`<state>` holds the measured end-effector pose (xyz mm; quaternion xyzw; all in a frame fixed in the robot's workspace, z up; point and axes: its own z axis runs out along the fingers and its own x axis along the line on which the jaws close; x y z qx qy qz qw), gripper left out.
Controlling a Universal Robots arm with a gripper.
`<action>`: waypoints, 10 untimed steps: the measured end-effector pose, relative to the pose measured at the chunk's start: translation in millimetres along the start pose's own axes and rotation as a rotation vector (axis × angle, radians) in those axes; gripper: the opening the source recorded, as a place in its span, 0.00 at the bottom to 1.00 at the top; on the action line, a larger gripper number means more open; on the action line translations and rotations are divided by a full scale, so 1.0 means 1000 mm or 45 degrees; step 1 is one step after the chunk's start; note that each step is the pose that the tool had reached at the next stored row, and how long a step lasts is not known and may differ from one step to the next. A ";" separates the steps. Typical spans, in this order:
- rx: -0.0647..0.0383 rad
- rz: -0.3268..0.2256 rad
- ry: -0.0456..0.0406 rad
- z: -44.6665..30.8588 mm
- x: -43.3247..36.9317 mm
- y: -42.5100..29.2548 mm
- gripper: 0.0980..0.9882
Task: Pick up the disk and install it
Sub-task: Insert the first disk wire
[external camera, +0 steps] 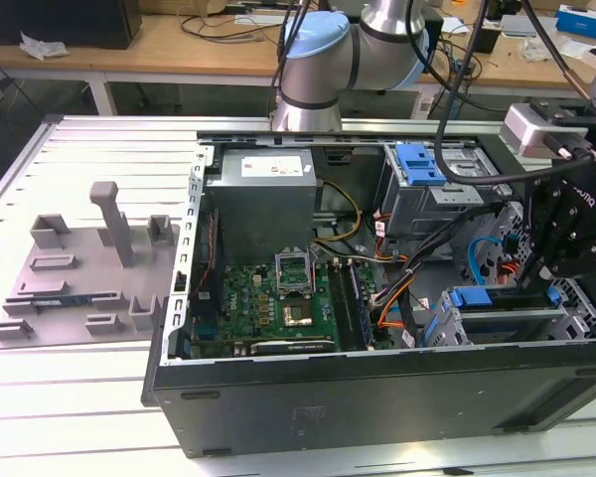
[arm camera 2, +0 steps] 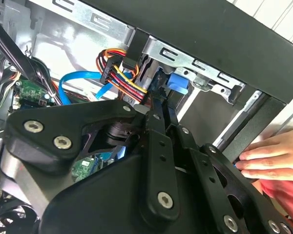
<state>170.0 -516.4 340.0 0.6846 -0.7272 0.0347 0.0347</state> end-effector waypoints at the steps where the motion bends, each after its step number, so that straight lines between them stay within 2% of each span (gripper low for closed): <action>1: 0.001 -0.004 0.000 0.0003 0.0000 0.0000 0.08; 10: 0.002 -0.018 0.000 0.0039 0.0002 0.0000 0.08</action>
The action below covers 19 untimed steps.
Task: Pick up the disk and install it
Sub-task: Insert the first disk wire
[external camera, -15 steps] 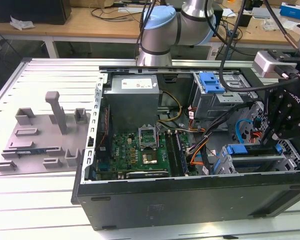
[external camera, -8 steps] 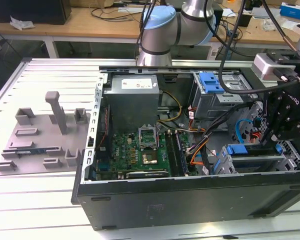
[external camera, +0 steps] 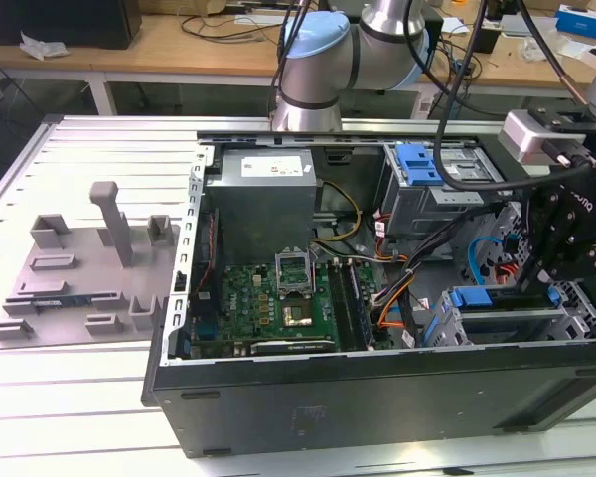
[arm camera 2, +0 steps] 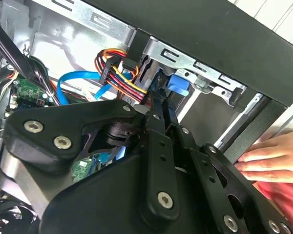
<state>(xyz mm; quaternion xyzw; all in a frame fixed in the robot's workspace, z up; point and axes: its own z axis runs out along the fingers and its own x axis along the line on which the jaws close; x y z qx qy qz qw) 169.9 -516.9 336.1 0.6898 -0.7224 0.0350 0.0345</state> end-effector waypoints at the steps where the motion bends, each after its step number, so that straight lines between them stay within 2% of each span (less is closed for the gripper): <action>1: 0.000 0.000 0.000 0.0002 0.0001 0.0000 0.08; 4: 0.000 -0.001 -0.001 0.0000 0.0001 0.0000 0.09; 5: 0.000 -0.001 -0.001 -0.0016 0.0002 0.0000 0.16; 6: 0.000 -0.001 0.000 -0.0083 0.0009 0.0000 0.30; 7: 0.000 -0.001 0.000 -0.0138 0.0014 0.0000 0.36; 8: 0.000 -0.001 0.000 -0.0169 0.0018 0.0000 0.36; 9: 0.000 -0.001 0.000 -0.0212 0.0022 0.0000 0.43; 10: 0.000 -0.001 0.000 -0.0230 0.0023 0.0000 0.43; 19: 0.000 -0.001 0.000 -0.0233 0.0024 0.0000 0.43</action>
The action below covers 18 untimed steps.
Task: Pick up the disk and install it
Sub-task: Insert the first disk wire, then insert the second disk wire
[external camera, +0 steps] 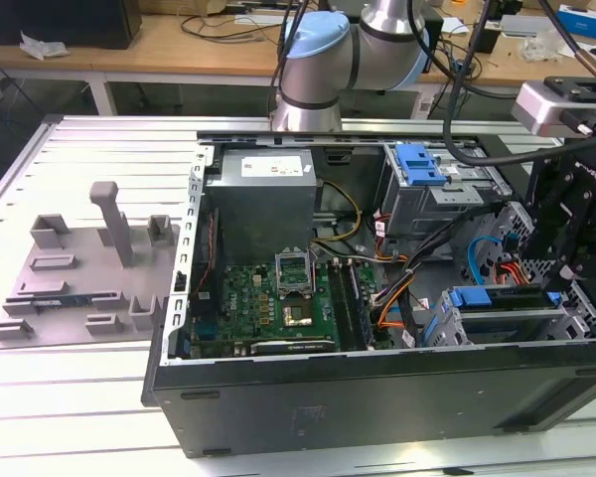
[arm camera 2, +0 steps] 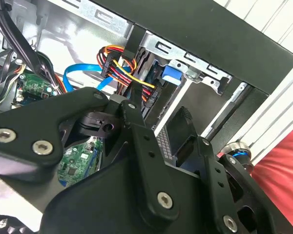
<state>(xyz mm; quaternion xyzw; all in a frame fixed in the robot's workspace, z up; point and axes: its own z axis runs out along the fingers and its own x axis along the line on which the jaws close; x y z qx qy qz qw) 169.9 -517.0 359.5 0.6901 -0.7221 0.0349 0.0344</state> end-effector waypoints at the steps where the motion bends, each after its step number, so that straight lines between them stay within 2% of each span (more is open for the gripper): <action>1: 0.000 0.000 0.000 0.0000 0.0000 0.0000 0.43; 9: 0.000 0.000 0.000 0.0000 0.0000 0.0000 0.43; 10: 0.000 0.000 0.004 -0.0001 -0.0024 0.0000 0.43; 12: 0.000 0.000 0.037 -0.0013 -0.0106 0.0004 0.43; 13: 0.000 0.000 0.059 -0.0022 -0.0153 0.0005 0.43; 14: 0.000 0.000 0.075 -0.0034 -0.0186 0.0006 0.43; 15: 0.000 -0.001 0.105 -0.0063 -0.0228 0.0001 0.43; 16: 0.001 0.000 0.117 -0.0141 -0.0238 -0.0001 0.43; 18: 0.001 -0.001 0.127 -0.0318 -0.0247 -0.0001 0.43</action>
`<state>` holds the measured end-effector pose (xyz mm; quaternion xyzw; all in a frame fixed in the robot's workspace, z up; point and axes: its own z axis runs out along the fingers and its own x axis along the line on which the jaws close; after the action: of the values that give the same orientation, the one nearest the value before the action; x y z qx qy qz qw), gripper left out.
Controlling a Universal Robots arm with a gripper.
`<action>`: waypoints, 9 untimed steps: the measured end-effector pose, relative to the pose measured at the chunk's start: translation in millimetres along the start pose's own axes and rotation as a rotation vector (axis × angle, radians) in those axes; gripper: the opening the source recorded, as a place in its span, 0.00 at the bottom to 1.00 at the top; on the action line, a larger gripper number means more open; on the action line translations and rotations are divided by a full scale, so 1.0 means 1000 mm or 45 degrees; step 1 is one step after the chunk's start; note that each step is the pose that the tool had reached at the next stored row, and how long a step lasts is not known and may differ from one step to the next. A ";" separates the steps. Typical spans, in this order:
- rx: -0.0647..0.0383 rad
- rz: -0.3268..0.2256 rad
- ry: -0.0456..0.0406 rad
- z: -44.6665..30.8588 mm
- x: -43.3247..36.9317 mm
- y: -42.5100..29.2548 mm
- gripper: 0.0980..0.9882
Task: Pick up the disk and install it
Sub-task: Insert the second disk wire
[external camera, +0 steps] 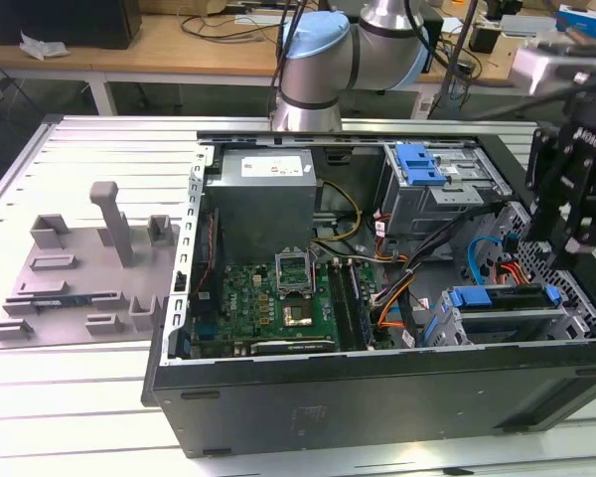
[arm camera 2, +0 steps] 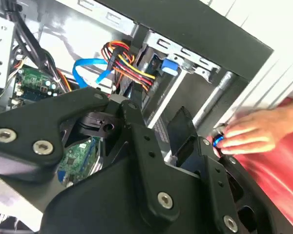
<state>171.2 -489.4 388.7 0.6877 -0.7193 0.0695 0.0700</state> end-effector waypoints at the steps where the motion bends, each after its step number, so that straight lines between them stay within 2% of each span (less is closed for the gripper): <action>1: -0.003 -0.007 0.031 -0.0124 -0.0034 0.0004 0.43; 3: -0.008 -0.017 0.057 -0.0183 -0.0056 0.0010 0.43; 5: -0.012 -0.020 0.098 -0.0206 -0.0093 0.0012 0.43; 6: -0.017 -0.021 0.150 -0.0215 -0.0134 0.0014 0.43; 7: -0.020 -0.021 0.185 -0.0224 -0.0181 0.0016 0.43; 8: -0.021 -0.022 0.201 -0.0229 -0.0212 0.0018 0.43; 9: -0.023 -0.022 0.222 -0.0235 -0.0273 0.0021 0.43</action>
<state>170.4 -457.9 406.4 0.6845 -0.7051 0.1219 0.1393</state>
